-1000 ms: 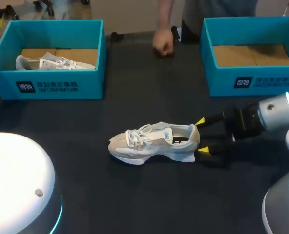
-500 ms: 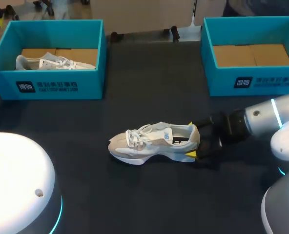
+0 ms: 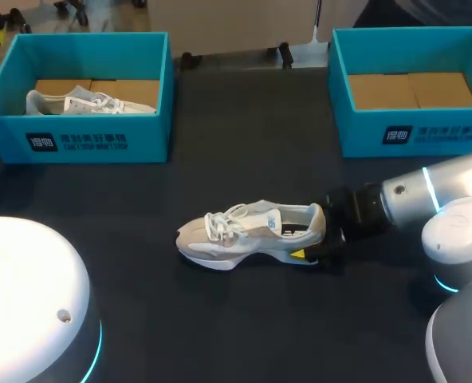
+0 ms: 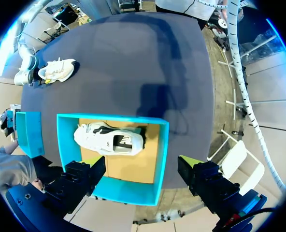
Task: Take the shoe out of the shoebox, open the shoe tongue, remove and reinsert the insole, then place the shoe into the shoebox
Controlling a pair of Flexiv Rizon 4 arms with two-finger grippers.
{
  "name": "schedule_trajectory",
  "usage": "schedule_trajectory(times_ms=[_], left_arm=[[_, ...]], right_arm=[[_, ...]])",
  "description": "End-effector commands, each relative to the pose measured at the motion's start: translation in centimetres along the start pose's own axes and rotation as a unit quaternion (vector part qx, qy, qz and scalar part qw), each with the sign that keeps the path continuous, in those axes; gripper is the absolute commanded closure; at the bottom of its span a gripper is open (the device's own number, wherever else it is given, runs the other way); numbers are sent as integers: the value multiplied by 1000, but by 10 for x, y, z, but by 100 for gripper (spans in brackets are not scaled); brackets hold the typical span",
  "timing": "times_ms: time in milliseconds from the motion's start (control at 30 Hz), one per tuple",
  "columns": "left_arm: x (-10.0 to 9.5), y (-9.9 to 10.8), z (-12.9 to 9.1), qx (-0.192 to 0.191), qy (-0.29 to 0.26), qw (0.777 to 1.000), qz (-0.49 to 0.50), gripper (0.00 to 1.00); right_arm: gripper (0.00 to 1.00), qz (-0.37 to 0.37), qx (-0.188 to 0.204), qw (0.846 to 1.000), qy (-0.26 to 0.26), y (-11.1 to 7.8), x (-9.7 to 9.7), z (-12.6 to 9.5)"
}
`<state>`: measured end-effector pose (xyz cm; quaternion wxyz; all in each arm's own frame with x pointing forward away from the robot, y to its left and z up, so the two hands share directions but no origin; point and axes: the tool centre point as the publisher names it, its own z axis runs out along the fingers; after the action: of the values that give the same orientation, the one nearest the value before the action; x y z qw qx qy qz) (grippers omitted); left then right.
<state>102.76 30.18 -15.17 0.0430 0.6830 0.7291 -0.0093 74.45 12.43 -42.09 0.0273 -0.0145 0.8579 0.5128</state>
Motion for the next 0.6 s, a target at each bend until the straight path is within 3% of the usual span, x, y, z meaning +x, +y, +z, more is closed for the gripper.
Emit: schedule_trajectory(times_ms=[33,300,600], left_arm=[[0,-1,0,-1,2,1000,0,0],[0,-1,0,-1,2,1000,0,0],[0,-1,0,-1,2,1000,0,0]], right_arm=[[100,-3,5,1000,6,2,-2,2],[100,-15,19,1000,11,4,-7,-11],[100,-15,19,999,24,-3,-5,-11]])
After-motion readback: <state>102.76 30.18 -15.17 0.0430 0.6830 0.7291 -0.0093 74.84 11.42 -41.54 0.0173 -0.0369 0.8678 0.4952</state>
